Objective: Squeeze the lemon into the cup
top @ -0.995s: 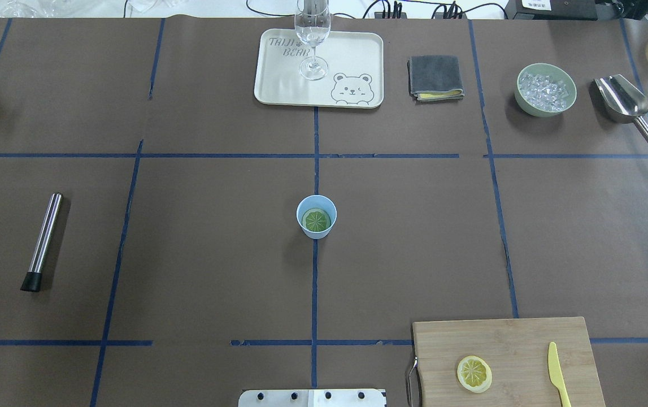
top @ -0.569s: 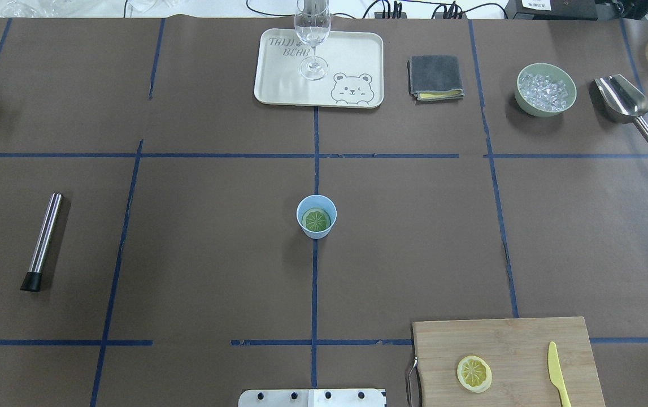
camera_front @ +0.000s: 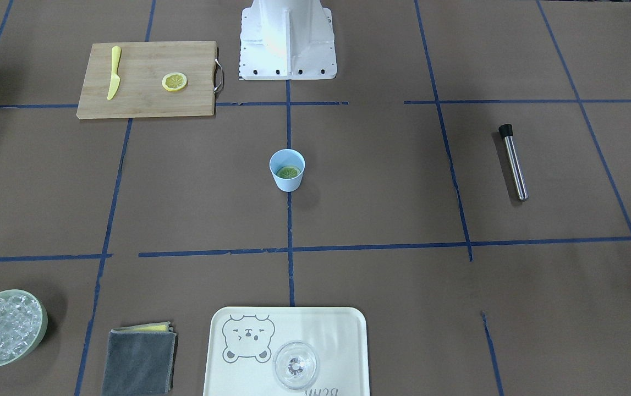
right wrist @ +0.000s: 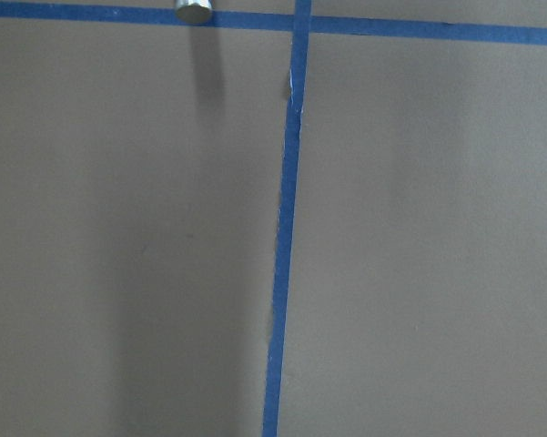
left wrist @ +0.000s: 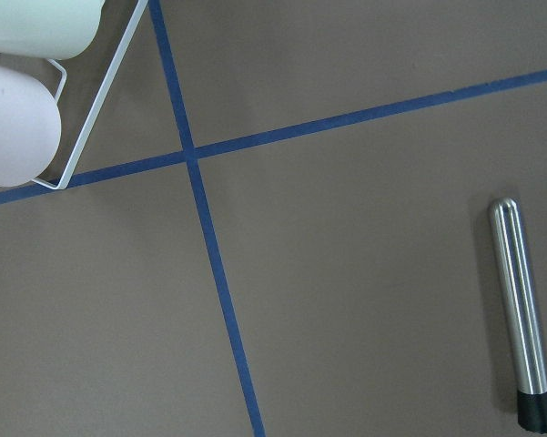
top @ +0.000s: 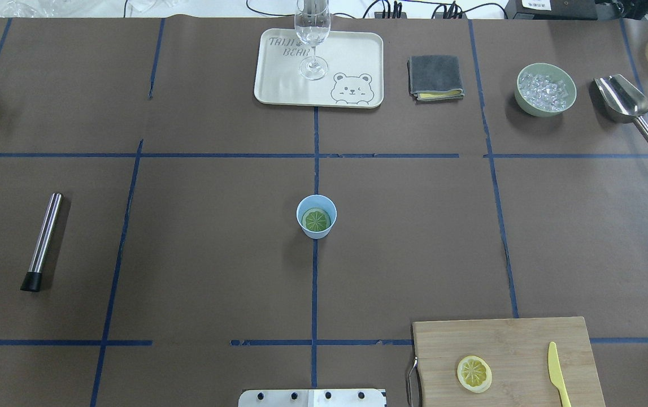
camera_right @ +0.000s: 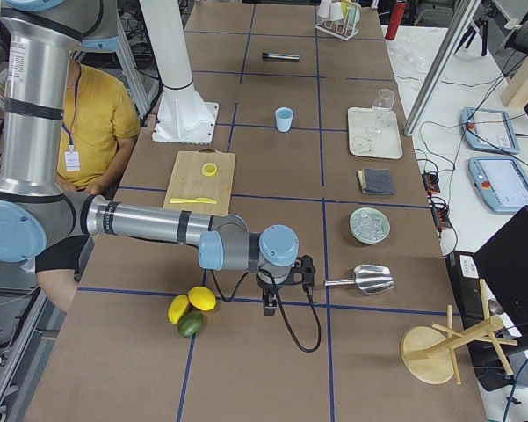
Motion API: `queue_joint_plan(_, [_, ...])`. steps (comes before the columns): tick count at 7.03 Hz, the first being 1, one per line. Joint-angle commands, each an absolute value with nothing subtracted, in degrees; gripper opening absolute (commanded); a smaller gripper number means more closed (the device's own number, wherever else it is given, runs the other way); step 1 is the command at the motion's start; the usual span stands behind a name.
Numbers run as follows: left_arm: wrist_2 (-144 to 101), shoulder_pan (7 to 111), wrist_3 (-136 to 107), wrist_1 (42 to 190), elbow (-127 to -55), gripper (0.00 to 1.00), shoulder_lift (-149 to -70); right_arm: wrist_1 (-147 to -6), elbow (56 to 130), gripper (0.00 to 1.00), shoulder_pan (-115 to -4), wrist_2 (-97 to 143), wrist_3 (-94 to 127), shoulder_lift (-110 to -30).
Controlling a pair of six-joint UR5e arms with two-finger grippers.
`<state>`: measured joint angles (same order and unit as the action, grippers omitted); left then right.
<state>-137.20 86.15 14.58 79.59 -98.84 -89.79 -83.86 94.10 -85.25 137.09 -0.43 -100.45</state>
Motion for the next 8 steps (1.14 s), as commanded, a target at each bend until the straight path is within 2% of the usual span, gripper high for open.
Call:
queue_joint_plan(1, [-137.3, 86.2, 15.0, 84.7, -94.9, 1.00, -88.9, -83.5, 94.5, 1.00, -85.3, 137.1, -0.4, -100.6])
queue_joint_plan(8, [-137.0, 87.3, 10.7, 86.6, -94.7, 1.00, -89.7, -83.5, 94.3, 1.00, -85.3, 136.8, 0.3, -101.4])
